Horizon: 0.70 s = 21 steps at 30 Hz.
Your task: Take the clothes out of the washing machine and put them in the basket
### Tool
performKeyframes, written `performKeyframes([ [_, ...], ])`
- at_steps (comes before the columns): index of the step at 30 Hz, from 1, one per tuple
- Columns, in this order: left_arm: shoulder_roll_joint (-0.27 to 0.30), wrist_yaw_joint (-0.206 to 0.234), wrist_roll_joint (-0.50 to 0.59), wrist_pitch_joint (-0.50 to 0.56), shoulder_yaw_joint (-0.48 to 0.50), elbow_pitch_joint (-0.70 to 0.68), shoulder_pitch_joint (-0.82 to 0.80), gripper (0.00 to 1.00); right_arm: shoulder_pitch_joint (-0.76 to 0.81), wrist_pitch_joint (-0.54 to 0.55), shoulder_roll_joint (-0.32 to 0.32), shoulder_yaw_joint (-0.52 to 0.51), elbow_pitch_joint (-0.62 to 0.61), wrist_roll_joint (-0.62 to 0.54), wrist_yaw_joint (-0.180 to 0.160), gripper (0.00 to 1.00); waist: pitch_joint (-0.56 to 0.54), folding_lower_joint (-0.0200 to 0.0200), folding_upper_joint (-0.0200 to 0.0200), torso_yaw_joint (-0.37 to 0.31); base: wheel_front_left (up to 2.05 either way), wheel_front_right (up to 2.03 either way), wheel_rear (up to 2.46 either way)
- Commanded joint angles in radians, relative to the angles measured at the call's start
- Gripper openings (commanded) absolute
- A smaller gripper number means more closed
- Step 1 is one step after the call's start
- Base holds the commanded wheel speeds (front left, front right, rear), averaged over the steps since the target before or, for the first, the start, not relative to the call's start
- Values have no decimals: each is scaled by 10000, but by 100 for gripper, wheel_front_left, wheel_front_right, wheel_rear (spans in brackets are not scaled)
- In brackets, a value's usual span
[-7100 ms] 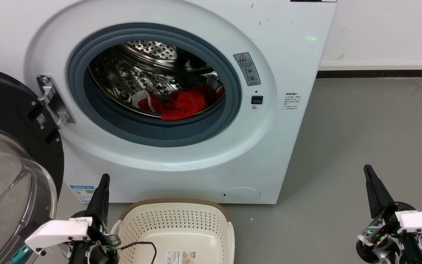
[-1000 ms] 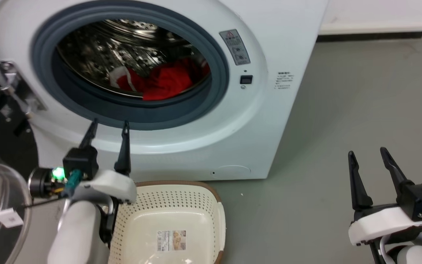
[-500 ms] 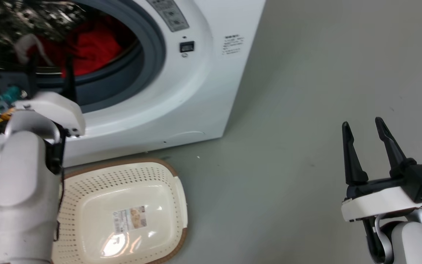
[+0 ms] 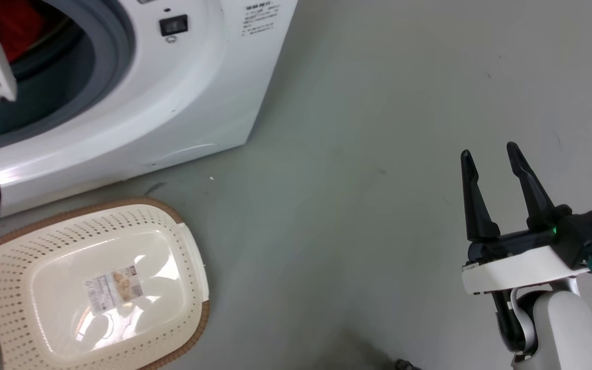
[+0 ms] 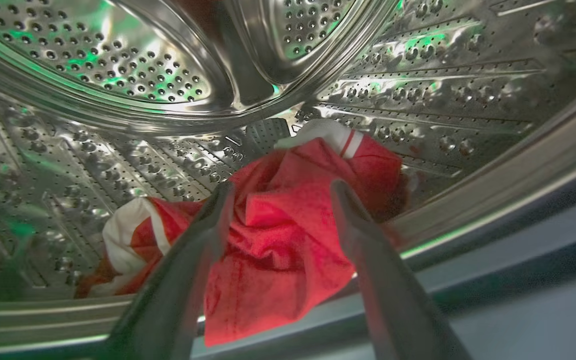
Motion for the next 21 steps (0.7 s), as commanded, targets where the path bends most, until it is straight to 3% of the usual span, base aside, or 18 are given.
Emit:
performKeyframes([
  [1,141,-60,-23,223,-32,80,-330,100,-216,-69,17,83,33,85,-7,100,440,-2,0,-367,0,0,0],
  [11,920,-105,74,2501,-328,429,-1800,100,-495,-187,14,512,243,406,-7,100,1099,-2,0,-917,0,0,0],
  [21,1267,33,-167,5411,-378,537,-1830,100,-511,-205,14,595,212,597,-7,100,1431,-2,0,-1189,0,0,0],
])
